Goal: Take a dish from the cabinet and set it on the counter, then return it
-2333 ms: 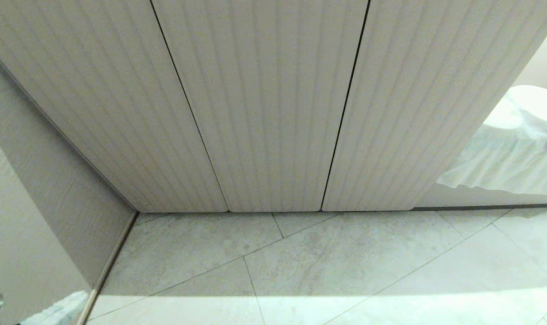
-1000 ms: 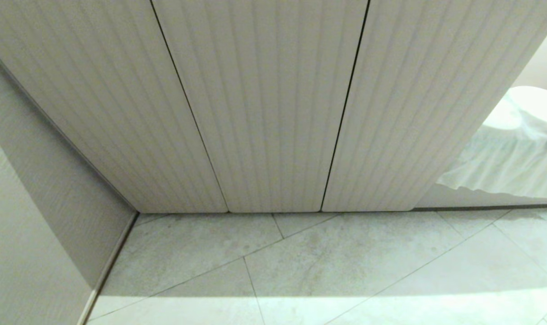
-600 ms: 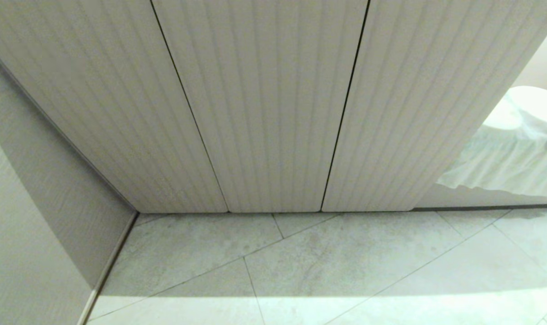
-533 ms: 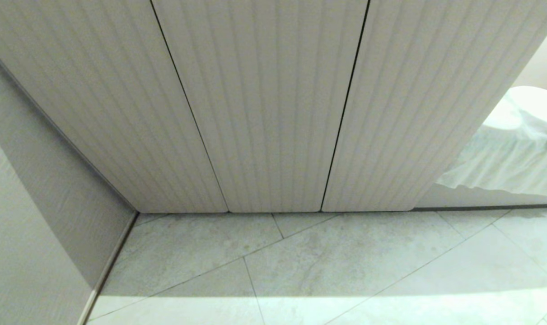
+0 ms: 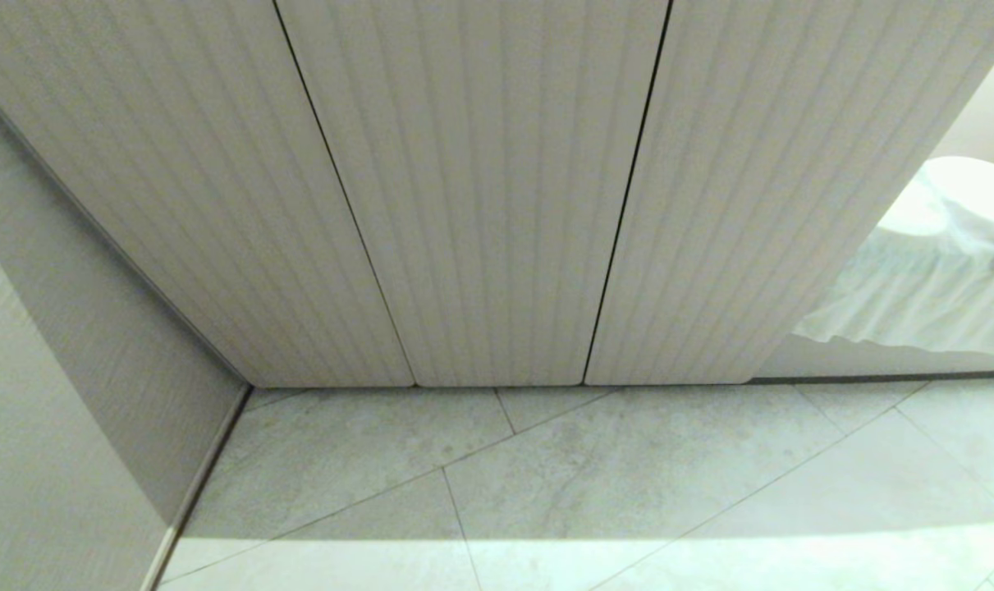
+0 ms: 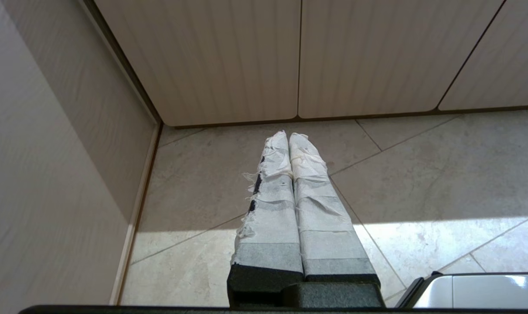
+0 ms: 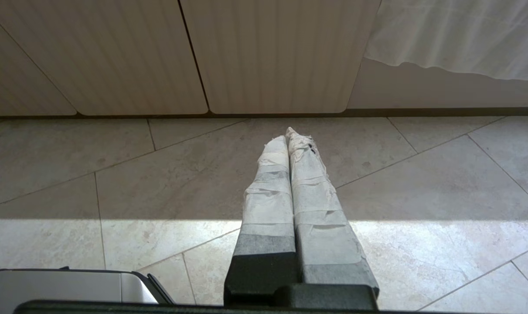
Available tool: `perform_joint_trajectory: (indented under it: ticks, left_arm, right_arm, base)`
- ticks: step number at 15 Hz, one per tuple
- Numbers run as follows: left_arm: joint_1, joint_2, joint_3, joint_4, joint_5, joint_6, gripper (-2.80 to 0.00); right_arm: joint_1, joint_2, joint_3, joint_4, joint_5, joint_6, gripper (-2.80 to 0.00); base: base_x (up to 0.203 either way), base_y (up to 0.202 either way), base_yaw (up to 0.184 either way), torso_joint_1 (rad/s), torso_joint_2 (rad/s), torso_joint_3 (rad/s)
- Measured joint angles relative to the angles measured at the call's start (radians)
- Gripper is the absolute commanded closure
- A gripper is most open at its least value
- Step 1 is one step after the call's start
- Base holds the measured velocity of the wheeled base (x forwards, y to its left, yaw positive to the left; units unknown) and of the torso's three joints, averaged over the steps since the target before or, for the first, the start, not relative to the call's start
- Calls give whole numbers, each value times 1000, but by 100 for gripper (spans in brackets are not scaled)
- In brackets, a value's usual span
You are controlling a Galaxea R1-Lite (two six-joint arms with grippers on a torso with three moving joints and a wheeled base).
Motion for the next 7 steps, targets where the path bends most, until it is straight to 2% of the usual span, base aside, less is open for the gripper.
perform_joint_trajectory:
  ticks: [7]
  left_arm:
    - [0, 0, 0, 0, 0, -1, 0]
  right_arm:
    - [-1, 0, 0, 0, -1, -2, 0]
  base:
    - [0, 0, 0, 0, 0, 0]
